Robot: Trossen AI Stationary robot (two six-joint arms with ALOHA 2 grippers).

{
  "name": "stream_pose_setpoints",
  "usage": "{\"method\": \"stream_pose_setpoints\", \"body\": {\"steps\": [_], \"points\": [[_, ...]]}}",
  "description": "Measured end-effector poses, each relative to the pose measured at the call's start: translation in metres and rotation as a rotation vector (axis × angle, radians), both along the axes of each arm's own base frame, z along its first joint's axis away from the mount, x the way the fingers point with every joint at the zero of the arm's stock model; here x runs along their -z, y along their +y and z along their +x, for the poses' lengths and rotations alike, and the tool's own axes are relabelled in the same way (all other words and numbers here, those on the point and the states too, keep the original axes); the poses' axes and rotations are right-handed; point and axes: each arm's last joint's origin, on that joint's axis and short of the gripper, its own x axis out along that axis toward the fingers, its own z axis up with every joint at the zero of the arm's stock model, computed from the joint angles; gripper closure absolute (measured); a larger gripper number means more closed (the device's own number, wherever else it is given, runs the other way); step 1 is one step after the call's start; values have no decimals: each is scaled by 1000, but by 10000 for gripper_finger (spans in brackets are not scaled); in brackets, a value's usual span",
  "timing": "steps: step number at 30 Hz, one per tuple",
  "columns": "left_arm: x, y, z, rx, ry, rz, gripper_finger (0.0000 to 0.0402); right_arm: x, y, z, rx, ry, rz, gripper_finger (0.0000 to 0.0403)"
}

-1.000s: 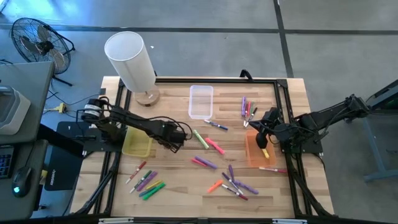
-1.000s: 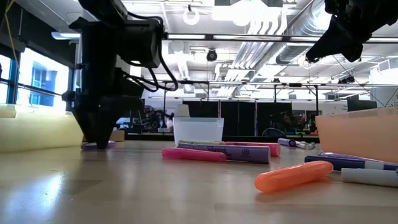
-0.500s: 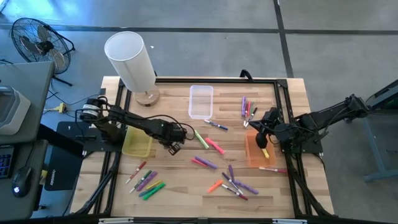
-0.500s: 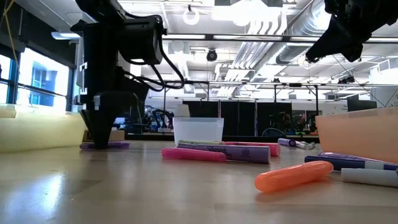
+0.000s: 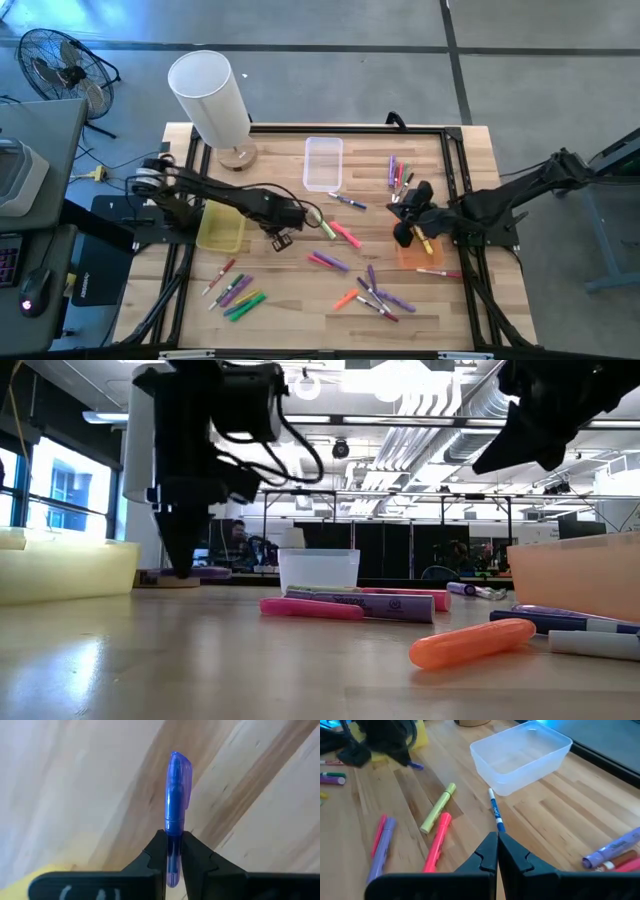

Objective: Pick & Place Markers
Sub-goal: Put the purple pen into the yellow bin, then put the purple highlighter pen into the orange bin

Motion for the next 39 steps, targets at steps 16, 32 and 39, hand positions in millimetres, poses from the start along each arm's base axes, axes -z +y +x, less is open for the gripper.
{"method": "stream_pose_setpoints", "body": {"steps": [16, 32, 39], "points": [[-85, -7, -111, -380, -117, -13, 375, 5, 1, 23, -113, -1, -39, 401], [-7, -8, -146, -536, -109, -99, 330, 1, -1, 26, -108, -47, -51, 401], [-7, -7, -149, -589, -91, -80, 234, 1, -1, 26, -114, -44, -61, 401]]}}
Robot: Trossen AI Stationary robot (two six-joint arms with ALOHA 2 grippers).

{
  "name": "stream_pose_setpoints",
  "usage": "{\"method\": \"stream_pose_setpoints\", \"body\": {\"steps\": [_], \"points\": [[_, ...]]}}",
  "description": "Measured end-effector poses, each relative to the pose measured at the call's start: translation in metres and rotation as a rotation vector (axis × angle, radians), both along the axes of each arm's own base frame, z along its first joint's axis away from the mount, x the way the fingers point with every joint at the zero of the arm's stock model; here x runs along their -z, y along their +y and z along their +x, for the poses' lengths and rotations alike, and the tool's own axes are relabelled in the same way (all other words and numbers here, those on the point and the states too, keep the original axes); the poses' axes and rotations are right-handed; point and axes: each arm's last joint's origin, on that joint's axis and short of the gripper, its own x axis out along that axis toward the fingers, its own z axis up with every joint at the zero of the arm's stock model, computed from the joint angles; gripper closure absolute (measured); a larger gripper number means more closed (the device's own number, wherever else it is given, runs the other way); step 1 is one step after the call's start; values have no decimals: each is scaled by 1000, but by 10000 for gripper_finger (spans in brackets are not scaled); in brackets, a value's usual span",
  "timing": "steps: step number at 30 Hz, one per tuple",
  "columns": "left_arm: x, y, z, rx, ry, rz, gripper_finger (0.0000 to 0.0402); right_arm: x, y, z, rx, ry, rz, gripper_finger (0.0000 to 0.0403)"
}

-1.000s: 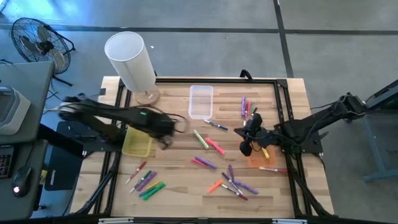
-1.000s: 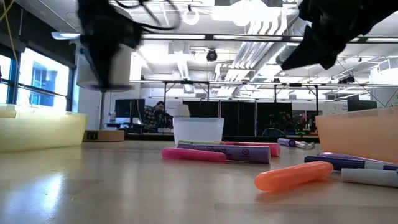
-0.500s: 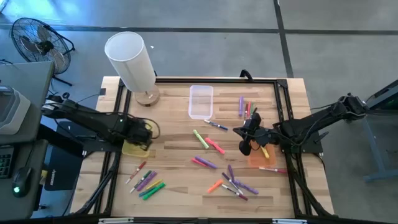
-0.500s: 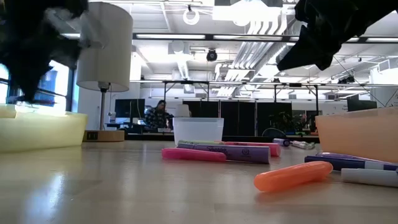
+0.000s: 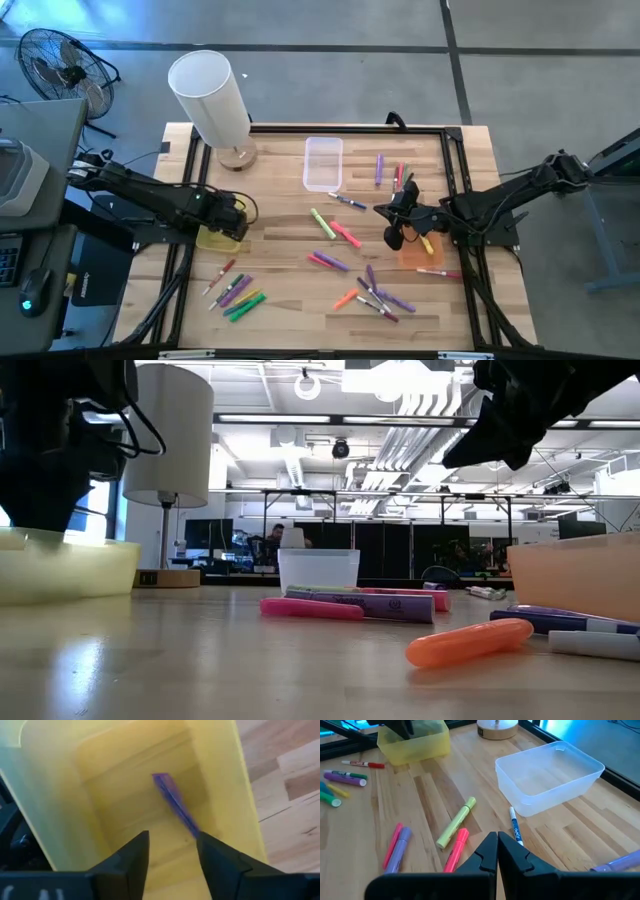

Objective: Pick & Place Markers
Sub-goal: Put the purple highlighter pen into the orange bin

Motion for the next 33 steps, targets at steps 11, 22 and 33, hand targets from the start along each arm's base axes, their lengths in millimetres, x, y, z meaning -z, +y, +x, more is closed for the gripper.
{"method": "stream_pose_setpoints", "body": {"steps": [11, 22, 33], "points": [[-55, 1, 20, 93, -187, 174, 270, 0, -5, 1, 22, 1, -1, 402], [-74, -9, 77, 504, -472, 438, 387, 0, -5, 1, 25, 0, -3, 401], [-24, -18, 124, 684, -321, 470, 400, -3, -6, 2, 57, -28, -32, 400]]}}
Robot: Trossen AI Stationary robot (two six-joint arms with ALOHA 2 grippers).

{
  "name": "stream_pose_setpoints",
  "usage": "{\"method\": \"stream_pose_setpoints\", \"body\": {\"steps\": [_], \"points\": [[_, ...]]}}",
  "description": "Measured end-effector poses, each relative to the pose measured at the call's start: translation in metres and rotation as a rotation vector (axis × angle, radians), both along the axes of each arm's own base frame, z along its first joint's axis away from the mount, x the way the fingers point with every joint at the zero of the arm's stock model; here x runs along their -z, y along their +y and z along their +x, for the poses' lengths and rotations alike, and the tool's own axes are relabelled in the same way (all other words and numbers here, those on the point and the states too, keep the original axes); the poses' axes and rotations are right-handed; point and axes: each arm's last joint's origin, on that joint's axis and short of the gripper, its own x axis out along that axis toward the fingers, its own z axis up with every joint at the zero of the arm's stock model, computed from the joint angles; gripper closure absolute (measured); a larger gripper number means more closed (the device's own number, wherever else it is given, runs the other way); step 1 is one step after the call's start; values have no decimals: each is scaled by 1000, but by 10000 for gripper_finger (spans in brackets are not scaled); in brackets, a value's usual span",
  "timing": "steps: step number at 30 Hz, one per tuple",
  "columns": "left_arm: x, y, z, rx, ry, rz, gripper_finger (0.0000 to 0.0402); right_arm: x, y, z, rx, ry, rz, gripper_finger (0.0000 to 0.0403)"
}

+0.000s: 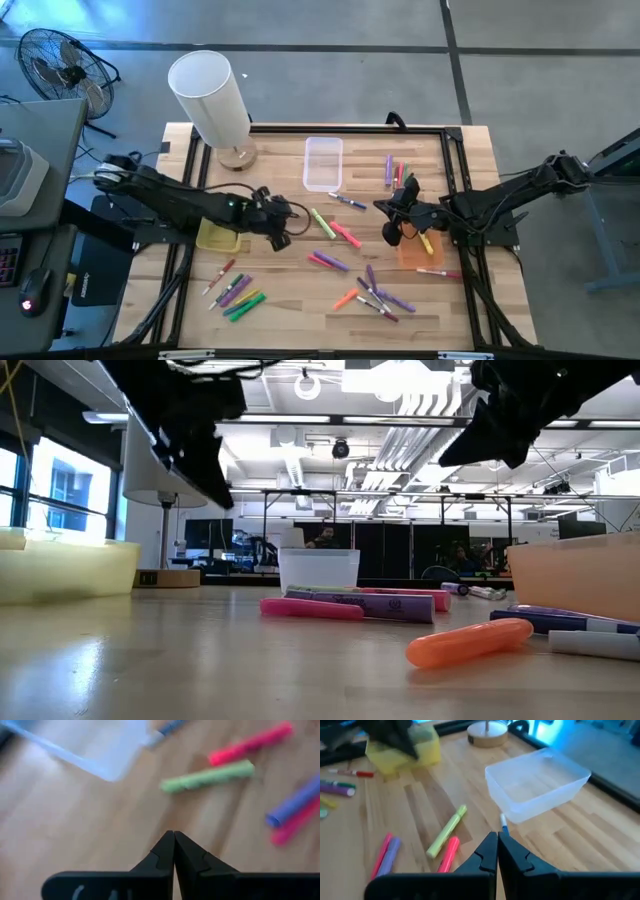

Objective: Pick & Place Markers
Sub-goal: Put the purple highlighter pen into the orange bin

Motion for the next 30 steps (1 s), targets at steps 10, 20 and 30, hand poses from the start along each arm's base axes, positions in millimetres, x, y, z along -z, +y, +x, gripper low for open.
{"method": "stream_pose_setpoints", "body": {"steps": [10, 20, 30], "points": [[20, 34, -13, 135, -136, -112, 401, -11, -29, 11, 98, -112, -18, 403], [14, 63, -26, 176, -181, -186, 401, -48, -112, 14, 439, 130, 50, 402], [15, 61, -27, 201, -177, -219, 401, -41, -190, 59, 510, 427, 253, 305]]}}
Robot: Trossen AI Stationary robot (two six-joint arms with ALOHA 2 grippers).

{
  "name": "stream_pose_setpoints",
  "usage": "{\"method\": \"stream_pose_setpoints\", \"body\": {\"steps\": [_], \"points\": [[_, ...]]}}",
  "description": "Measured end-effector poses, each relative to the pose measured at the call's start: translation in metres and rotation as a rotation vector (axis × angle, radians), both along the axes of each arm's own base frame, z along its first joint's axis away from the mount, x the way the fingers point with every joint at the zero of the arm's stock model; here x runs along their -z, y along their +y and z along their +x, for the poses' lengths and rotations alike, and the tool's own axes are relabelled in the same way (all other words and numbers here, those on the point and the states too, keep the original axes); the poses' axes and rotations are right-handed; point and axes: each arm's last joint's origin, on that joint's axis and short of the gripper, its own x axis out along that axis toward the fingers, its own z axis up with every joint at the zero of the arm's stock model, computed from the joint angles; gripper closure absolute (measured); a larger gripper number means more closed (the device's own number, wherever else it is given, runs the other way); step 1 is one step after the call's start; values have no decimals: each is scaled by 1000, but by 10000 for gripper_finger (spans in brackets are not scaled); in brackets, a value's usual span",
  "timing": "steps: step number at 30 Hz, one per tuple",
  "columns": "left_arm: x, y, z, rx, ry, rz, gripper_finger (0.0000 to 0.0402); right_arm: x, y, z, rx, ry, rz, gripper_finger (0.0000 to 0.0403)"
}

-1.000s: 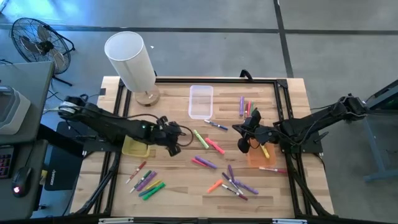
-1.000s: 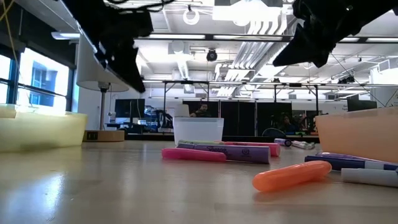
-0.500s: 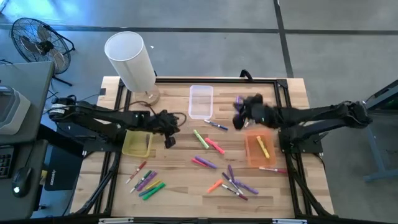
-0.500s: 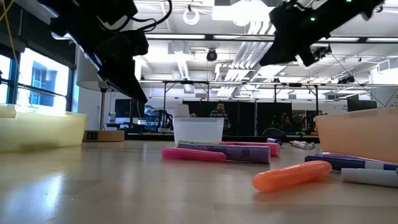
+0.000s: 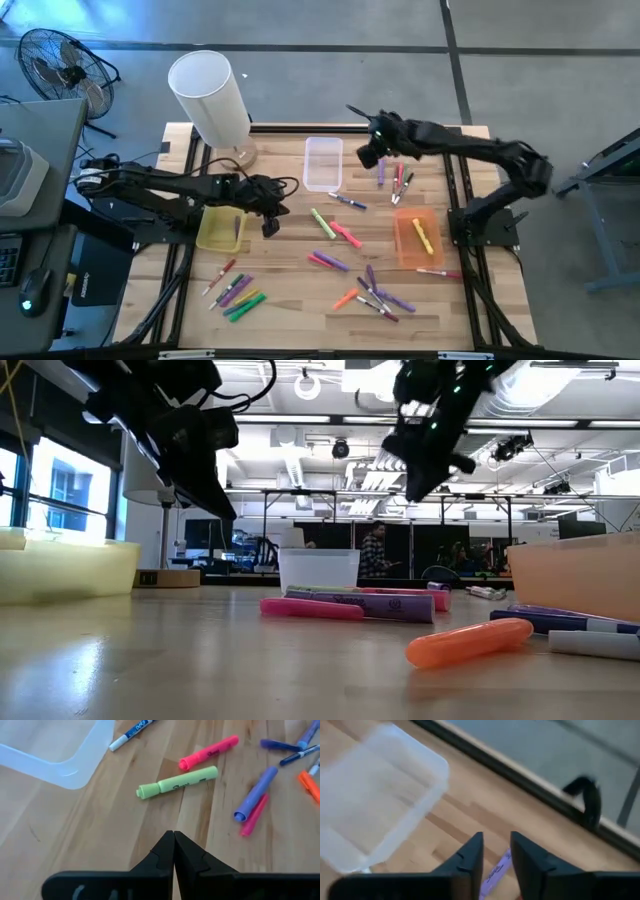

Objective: Pick & Place Markers
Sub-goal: Put the purple highlighter pen into the orange bin

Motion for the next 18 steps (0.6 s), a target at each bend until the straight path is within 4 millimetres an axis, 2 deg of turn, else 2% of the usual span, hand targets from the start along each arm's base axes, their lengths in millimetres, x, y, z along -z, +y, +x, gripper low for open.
{"method": "stream_pose_setpoints", "body": {"steps": [5, 10, 14, 18], "points": [[3, -5, -1, 30, 6, 8, 401, 36, -27, 5, 144, 75, 213, 256], [3, -4, -1, 20, 6, 18, 401, 70, -42, 3, 247, 180, 315, 240], [3, -4, -1, 23, 6, 24, 401, 85, -49, 4, 267, 204, 359, 242], [3, -4, -1, 24, 6, 25, 401, 93, -55, 1, 298, 220, 372, 248]]}}
